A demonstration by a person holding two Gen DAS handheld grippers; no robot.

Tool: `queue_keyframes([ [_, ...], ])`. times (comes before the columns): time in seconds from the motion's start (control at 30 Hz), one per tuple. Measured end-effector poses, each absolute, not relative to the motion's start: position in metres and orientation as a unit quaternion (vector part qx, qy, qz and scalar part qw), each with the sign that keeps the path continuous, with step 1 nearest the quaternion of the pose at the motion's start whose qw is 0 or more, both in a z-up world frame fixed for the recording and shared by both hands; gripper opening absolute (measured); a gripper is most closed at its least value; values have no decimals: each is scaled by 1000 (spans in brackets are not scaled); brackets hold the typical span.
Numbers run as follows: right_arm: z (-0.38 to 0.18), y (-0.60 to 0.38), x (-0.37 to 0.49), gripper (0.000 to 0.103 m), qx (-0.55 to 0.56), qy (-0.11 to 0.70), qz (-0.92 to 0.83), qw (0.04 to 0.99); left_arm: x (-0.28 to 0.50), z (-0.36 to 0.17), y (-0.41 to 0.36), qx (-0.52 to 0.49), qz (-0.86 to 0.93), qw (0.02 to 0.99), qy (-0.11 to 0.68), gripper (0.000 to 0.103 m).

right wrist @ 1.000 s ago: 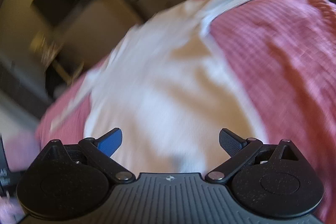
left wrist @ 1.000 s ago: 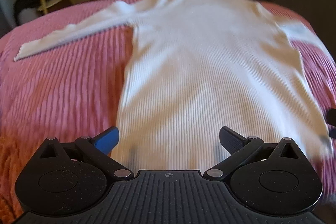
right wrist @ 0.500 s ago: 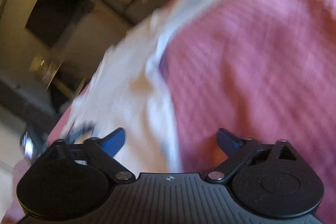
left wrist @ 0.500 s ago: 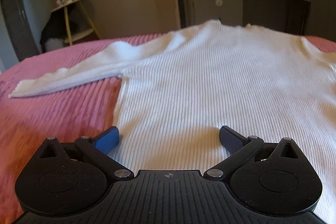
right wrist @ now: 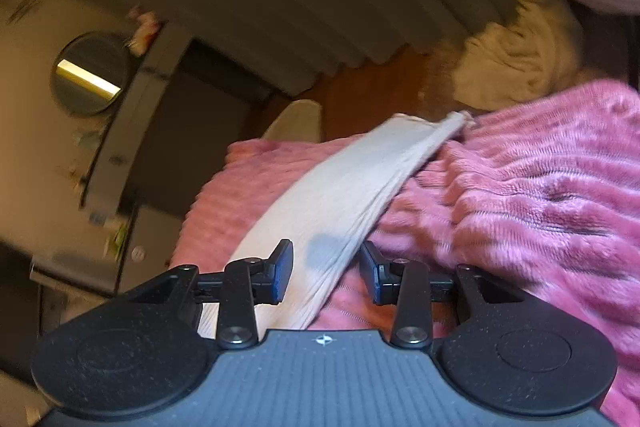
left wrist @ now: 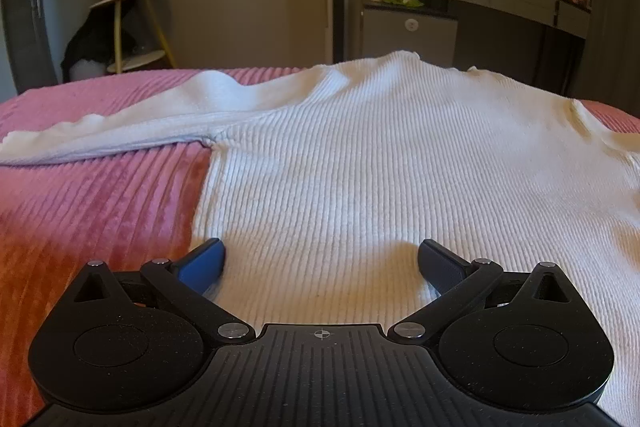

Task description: Fold small clothes

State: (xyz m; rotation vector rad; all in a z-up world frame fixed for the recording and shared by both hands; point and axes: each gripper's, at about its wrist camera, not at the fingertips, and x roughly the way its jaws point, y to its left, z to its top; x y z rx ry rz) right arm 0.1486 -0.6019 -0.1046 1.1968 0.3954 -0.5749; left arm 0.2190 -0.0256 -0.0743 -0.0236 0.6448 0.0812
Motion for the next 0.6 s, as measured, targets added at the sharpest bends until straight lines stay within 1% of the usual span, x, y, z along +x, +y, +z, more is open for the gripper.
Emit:
queue_keyframes([
  [0.03, -108, -605, 147, 33, 559, 171, -265, 767, 219, -74, -26, -12, 40, 948, 316, 103],
  [0.1, -108, -608, 148, 12, 557, 162, -278, 766, 217, -74, -26, -12, 40, 948, 315, 103],
  [0.13, -105, -612, 151, 8, 549, 166, -287, 767, 217, -74, -25, -13, 40, 948, 315, 103],
  [0.2, -90, -609, 152, 7, 527, 165, -297, 779, 218, -73, -25, -15, 39, 948, 316, 103],
  [0.27, -62, -601, 149, 7, 477, 162, -305, 808, 218, -71, -24, -14, 40, 947, 318, 103],
  [0.37, -5, -562, 158, 7, 348, 160, -303, 873, 218, -65, -24, -12, 42, 945, 324, 103],
  [0.5, 67, -469, 177, 7, 177, 142, -233, 946, 212, -49, -15, -31, 40, 949, 311, 103],
  [0.6, 96, -385, 185, 7, 110, 116, -144, 977, 208, -36, -5, -46, 39, 954, 293, 103],
])
